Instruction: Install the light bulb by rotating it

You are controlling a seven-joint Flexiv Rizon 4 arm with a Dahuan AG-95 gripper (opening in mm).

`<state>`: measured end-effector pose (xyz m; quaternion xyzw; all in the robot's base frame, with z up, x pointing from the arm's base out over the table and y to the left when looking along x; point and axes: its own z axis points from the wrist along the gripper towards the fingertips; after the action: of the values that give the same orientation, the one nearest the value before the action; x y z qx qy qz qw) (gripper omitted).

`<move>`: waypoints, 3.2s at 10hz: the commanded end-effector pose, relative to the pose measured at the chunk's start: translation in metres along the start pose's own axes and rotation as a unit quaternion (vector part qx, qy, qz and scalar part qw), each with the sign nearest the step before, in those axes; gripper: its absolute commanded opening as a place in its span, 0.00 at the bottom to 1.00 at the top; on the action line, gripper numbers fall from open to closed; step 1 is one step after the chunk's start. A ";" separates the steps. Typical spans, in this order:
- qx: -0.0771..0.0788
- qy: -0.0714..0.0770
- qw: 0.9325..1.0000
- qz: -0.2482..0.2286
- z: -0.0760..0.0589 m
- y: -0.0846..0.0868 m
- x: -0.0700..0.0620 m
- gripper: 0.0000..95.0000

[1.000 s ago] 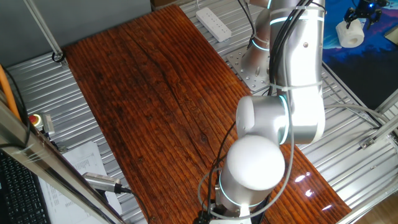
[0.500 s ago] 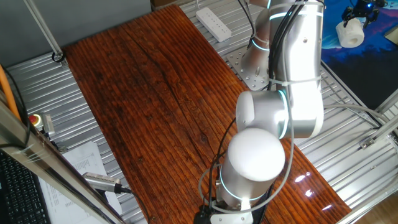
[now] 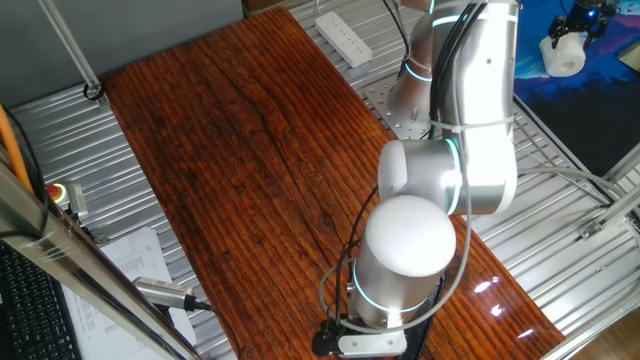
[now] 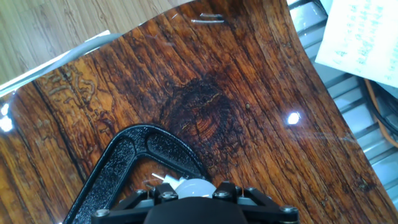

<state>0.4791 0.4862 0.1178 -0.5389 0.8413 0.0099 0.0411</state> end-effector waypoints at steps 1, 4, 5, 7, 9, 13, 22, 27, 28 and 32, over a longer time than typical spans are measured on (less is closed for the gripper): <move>-0.001 -0.005 1.000 -0.001 0.000 0.000 0.000 0.40; 0.000 -0.011 1.000 -0.006 -0.001 -0.002 0.003 0.40; 0.000 -0.012 1.000 -0.007 -0.001 -0.002 0.004 0.40; -0.001 -0.016 1.000 -0.007 0.000 -0.002 0.007 0.40; -0.002 -0.025 1.000 -0.004 0.000 -0.001 0.008 0.40; -0.003 -0.034 0.999 -0.003 0.000 -0.001 0.008 0.40; 0.005 -0.056 0.998 -0.002 0.001 -0.001 0.008 0.40; 0.015 -0.067 0.998 -0.003 0.003 0.003 0.012 0.40; 0.018 -0.070 0.997 -0.004 0.004 0.004 0.014 0.40; 0.019 -0.086 0.996 -0.004 0.004 0.005 0.015 0.40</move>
<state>0.4695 0.4757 0.1126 -0.5389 0.8322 0.0405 0.1242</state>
